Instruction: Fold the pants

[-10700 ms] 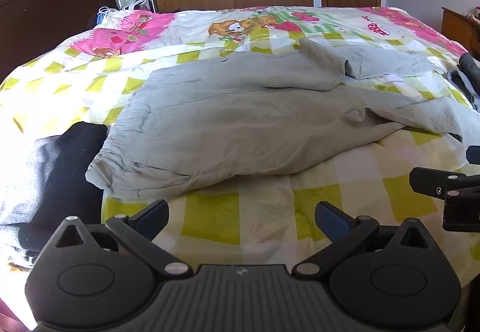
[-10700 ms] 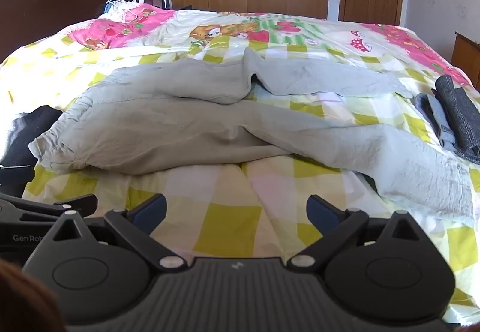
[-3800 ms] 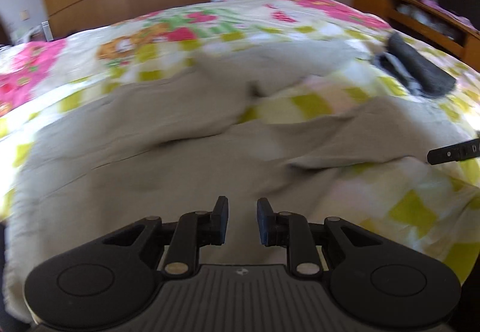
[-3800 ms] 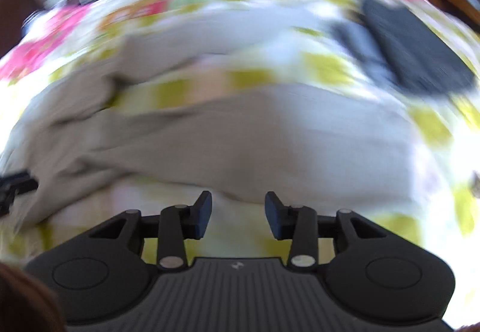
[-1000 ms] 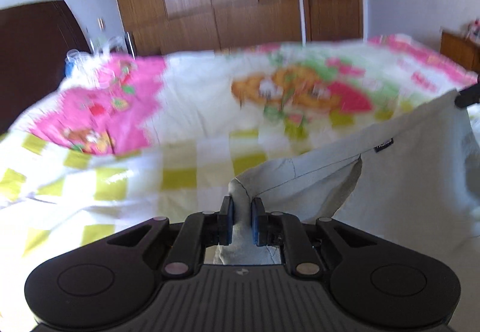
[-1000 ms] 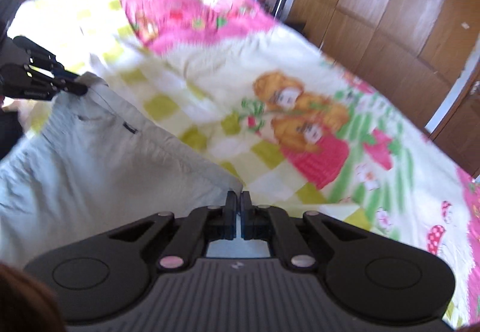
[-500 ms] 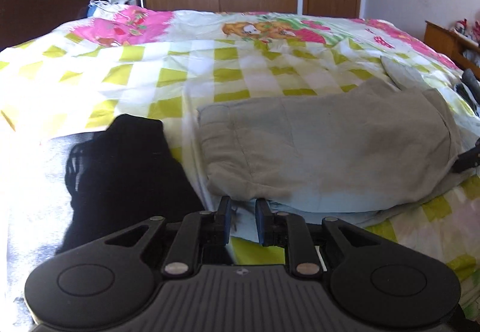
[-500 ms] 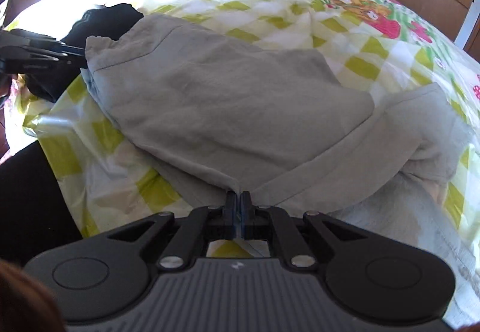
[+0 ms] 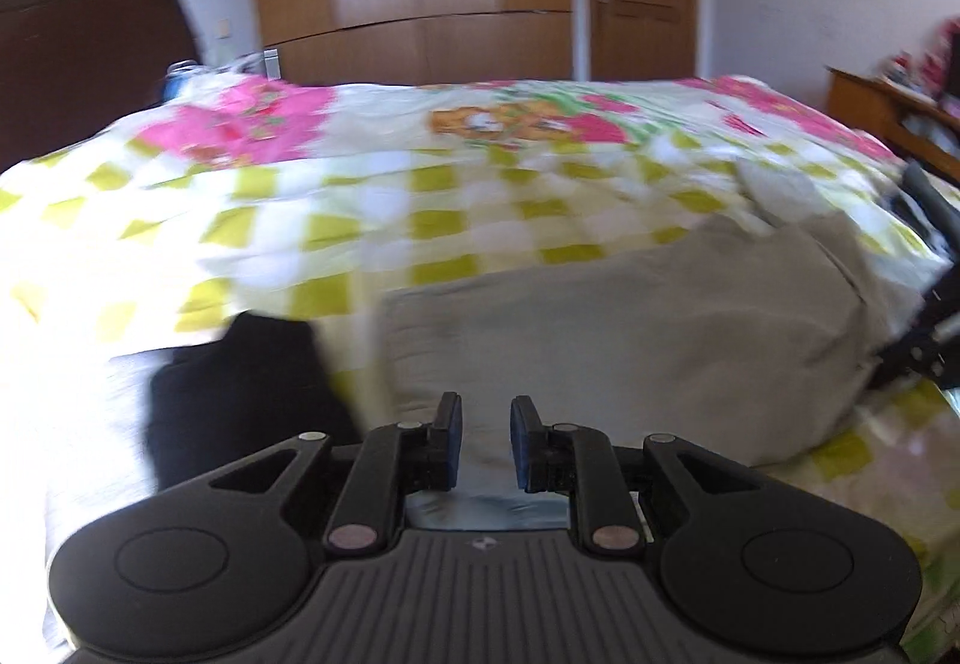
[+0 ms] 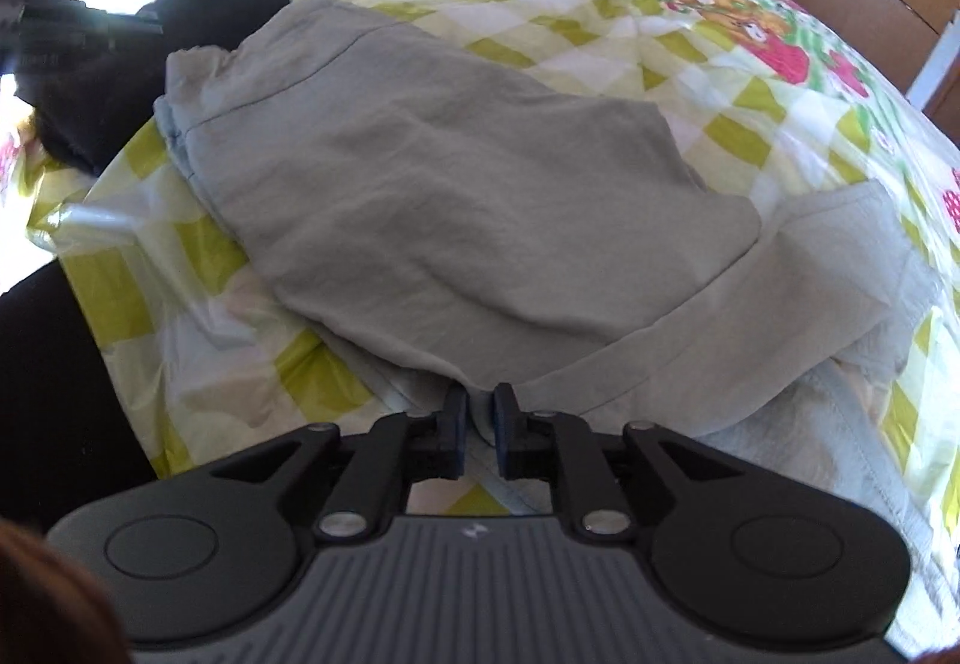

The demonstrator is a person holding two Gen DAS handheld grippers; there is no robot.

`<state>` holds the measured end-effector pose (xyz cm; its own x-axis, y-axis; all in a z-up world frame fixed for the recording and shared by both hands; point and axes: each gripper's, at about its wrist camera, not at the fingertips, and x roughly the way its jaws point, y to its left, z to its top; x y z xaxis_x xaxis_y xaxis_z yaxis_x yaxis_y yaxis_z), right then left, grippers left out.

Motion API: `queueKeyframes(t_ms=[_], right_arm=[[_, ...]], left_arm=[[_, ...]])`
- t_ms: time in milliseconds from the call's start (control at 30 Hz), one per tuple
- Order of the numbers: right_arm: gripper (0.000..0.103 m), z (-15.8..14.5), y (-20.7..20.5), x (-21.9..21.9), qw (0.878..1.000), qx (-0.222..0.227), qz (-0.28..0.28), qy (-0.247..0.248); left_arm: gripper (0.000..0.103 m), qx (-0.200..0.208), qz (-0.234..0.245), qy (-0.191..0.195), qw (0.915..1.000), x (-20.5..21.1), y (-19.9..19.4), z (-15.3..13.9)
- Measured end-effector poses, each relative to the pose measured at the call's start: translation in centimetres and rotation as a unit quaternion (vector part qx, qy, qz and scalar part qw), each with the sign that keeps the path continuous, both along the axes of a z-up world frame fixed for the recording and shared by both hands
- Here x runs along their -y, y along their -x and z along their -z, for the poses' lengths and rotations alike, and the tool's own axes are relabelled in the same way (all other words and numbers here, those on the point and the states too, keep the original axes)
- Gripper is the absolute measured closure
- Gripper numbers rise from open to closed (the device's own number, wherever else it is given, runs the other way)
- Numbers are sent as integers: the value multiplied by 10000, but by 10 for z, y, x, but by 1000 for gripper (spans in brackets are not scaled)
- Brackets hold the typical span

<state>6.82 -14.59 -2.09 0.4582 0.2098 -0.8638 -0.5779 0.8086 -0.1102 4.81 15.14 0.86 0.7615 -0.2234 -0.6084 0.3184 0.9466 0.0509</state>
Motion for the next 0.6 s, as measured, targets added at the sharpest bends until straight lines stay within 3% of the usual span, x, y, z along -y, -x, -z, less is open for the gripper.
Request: queueKeyframes(t_ms=[100, 167, 300, 400, 533, 600], right_arm=[[91, -12, -2, 7, 9999, 45, 124, -83], [91, -23, -4, 18, 9994, 71, 293, -191], [87, -49, -26, 52, 9929, 116, 1016, -613], [83, -65, -61, 78, 9826, 276, 1599, -902], [67, -65, -142, 102, 9622, 675, 2509, -823], [67, -55, -185, 111, 9493, 653, 2933, -929]], left_arm=[[70, -667, 256, -482, 9963, 27, -19, 30], [70, -1106, 315, -588, 9916, 32, -26, 47], [70, -967, 267, -520, 9936, 37, -26, 31], [70, -787, 524, -349, 9949, 53, -29, 13], [70, -606, 1026, -93, 9928, 96, -43, 3], [70, -593, 1275, 32, 9901, 118, -51, 4]])
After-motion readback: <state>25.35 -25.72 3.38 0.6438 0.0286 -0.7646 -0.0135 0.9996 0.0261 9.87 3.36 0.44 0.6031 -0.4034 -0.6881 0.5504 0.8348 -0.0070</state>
